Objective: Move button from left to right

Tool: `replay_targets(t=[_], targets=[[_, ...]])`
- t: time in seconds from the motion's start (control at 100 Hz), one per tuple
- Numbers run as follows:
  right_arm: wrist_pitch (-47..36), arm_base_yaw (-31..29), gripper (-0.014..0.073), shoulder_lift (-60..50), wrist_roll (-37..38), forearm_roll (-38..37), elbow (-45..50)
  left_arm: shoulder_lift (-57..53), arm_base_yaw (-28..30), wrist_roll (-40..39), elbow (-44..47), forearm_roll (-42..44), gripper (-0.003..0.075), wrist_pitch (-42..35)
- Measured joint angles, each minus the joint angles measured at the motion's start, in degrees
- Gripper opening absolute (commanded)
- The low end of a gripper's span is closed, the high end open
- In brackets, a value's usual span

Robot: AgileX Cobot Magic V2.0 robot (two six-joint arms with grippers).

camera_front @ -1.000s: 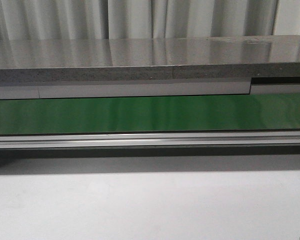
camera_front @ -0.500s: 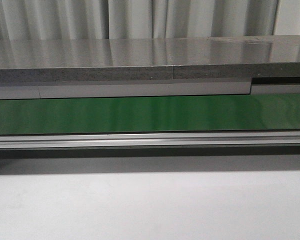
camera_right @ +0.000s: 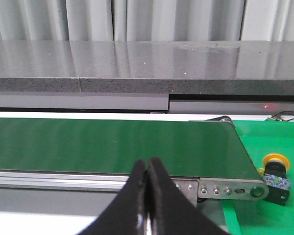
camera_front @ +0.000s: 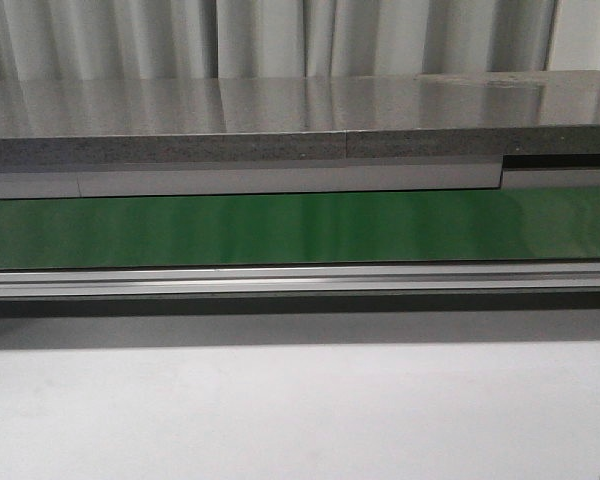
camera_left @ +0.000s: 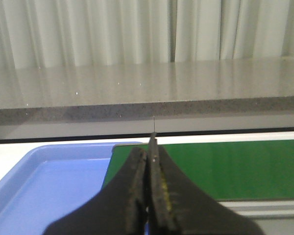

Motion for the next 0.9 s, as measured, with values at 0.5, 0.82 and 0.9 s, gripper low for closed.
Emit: replay_targets(t=[0.5, 0.82, 0.9], targets=[[0.0, 0.0, -0.0067, 0.0, 0.09, 0.0, 0.0, 0.0, 0.0, -0.09, 0.0, 0.0, -0.002, -2.79], [0.0, 0.0, -0.0067, 0.0, 0.09, 0.0, 0.0, 0.0, 0.0, -0.12, 0.0, 0.0, -0.002, -2.79], [0.0, 0.0, -0.0067, 0.0, 0.09, 0.0, 0.0, 0.0, 0.0, -0.22, 0.0, 0.0, -0.002, -2.79]])
